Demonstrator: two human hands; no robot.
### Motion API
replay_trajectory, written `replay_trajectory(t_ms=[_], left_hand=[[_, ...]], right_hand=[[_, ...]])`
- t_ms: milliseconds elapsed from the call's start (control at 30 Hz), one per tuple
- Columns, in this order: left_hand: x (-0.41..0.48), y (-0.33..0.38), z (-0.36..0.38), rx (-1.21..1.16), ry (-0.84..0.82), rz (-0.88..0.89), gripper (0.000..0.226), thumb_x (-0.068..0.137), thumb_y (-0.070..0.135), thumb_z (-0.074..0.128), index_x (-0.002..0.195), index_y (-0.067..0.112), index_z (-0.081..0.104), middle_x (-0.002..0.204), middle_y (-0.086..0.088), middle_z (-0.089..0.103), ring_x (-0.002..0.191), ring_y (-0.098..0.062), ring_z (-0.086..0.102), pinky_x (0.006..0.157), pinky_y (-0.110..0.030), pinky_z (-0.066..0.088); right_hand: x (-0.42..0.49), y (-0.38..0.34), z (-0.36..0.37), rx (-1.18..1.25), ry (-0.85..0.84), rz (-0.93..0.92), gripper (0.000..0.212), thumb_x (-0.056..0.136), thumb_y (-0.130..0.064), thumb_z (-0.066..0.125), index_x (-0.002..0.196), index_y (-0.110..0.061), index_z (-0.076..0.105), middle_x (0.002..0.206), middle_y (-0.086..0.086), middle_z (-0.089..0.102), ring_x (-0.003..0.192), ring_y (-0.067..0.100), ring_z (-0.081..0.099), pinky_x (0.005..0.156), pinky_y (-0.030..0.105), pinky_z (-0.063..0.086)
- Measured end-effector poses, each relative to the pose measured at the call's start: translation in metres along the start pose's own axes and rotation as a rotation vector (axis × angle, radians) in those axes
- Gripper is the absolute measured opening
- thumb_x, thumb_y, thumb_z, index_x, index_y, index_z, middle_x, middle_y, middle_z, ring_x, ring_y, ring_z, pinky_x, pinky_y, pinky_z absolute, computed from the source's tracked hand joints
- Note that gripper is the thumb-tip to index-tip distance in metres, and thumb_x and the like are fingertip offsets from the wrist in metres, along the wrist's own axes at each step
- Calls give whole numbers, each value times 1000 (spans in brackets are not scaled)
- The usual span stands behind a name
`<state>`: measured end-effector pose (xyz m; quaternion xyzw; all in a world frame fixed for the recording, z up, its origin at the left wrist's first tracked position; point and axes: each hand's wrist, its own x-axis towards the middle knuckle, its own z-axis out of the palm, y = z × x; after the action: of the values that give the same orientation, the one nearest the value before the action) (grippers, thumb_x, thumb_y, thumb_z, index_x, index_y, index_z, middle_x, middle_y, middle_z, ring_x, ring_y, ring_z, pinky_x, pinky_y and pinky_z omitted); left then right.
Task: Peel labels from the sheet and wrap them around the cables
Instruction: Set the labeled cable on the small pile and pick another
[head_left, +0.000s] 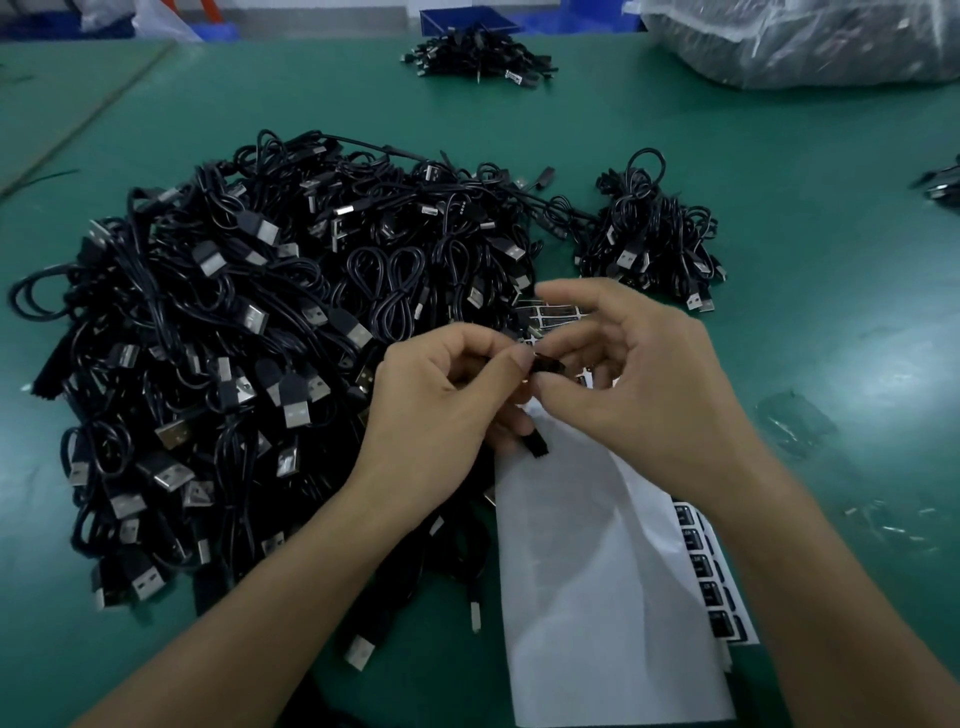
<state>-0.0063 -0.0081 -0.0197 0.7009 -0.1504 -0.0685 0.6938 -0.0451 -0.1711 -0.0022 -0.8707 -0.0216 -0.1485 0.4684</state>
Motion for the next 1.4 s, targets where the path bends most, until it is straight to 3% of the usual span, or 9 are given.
replay_trajectory(t_ms=[133,233,333,567,1067,1267,1400], left_hand=[[0,6,1,-182,96,-72,13,96,14,65,85,10,70,70,-13,72,51,-14,66,43,-23,51],[1,9,2,-226,143,-95,11,97,15,65,89,9,69,69,-11,72,50,-12,65,43,-23,51],[0,10,2,-225,143,-94,11,97,16,64,90,8,69,67,-9,72,50,-11,63,44,-22,51],[0,8,1,-188,116,-75,12,97,18,63,90,10,69,66,-3,70,51,-10,62,45,-21,50],[-2,8,1,-145,29,-31,10,93,8,66,90,14,74,65,-5,72,48,-12,63,45,-21,50],[-3,6,1,-145,23,-22,9,93,9,66,91,13,74,67,-7,73,50,-13,64,47,-22,52],[-3,4,1,-139,5,-17,10,95,11,66,102,18,69,72,-7,75,52,-15,67,49,-22,53]], right_hand=[[1,-2,1,25,32,160,33,70,-32,88,95,-32,66,80,-9,70,67,3,65,60,17,49],[1,-4,1,171,-23,275,18,73,-30,87,78,-21,72,65,-4,69,57,6,61,54,20,48],[0,-9,3,359,-89,368,8,78,-20,83,75,-16,76,60,-2,67,49,6,57,44,13,39],[-1,-14,15,649,-71,511,6,82,-9,78,78,-13,76,67,6,67,48,8,54,39,17,36],[0,-17,20,677,144,448,25,89,-14,72,67,-21,67,62,-7,58,57,6,48,53,20,40],[0,-16,21,690,153,375,17,88,-11,72,73,-18,69,63,-3,59,61,10,50,54,22,42],[0,-13,21,677,182,355,14,89,-10,72,77,-17,72,68,2,63,66,13,55,60,24,46]])
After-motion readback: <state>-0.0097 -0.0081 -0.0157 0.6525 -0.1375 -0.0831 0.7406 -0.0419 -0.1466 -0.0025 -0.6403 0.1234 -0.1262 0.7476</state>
